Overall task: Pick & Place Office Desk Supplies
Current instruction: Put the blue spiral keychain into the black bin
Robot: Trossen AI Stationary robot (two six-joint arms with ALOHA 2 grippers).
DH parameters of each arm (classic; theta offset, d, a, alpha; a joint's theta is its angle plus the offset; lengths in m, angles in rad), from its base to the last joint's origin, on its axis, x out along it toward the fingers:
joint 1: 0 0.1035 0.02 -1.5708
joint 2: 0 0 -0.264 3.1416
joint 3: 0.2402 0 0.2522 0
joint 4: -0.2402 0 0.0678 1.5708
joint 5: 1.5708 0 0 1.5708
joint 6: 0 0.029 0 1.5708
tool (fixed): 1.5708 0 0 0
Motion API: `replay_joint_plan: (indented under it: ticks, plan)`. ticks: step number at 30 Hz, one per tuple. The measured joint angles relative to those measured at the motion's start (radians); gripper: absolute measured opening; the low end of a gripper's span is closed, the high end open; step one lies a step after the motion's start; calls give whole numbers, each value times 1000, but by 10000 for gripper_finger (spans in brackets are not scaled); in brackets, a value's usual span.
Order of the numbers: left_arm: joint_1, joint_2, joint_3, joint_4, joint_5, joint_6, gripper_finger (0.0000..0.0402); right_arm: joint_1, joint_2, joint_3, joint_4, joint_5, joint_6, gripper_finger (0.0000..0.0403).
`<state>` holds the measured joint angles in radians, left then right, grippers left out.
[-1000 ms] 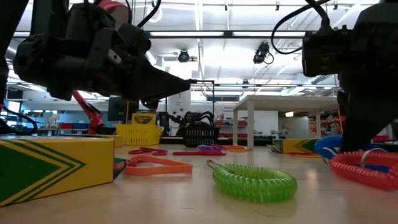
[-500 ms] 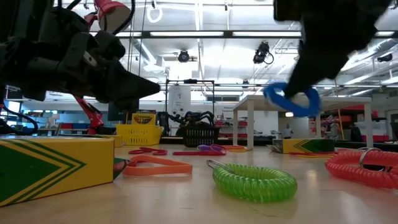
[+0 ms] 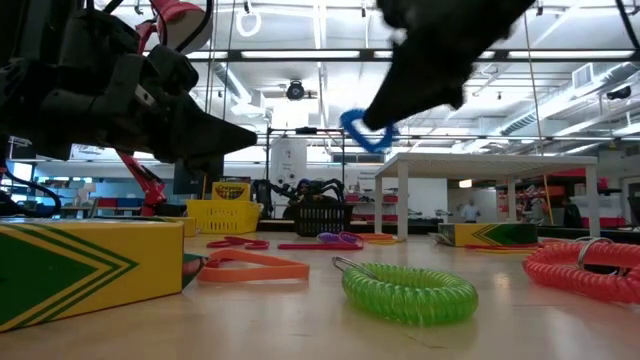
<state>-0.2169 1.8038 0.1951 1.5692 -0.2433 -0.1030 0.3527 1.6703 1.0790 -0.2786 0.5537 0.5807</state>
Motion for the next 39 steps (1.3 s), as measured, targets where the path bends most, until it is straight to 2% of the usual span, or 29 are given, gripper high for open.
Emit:
replay_joint_plan:
  ticks: [3,8,11,13,17,21,28,34,39]
  plan:
    - [0,0,0,-1,0,14,11,-116,0,23,14,-55,-124,21]
    - [0,0,0,-5,0,13,11,-338,0,141,-18,-156,-341,20]
    - [0,0,0,-5,0,5,11,-445,28,229,-78,-143,-449,20]
    - [0,0,0,-6,0,2,11,-508,69,288,-135,-165,-513,20]
    - [0,0,3,-16,0,0,11,-637,167,410,-171,-294,-599,20]
    - [0,0,5,-27,0,-2,11,-739,279,559,-271,-347,-634,20]
    - [0,0,10,-40,2,-2,11,-812,453,746,-409,-437,-550,20]
    - [0,0,12,-41,17,-8,11,-817,529,786,-419,-461,-528,20]
    - [0,0,12,-41,16,-12,11,-819,542,787,-413,-456,-514,21]
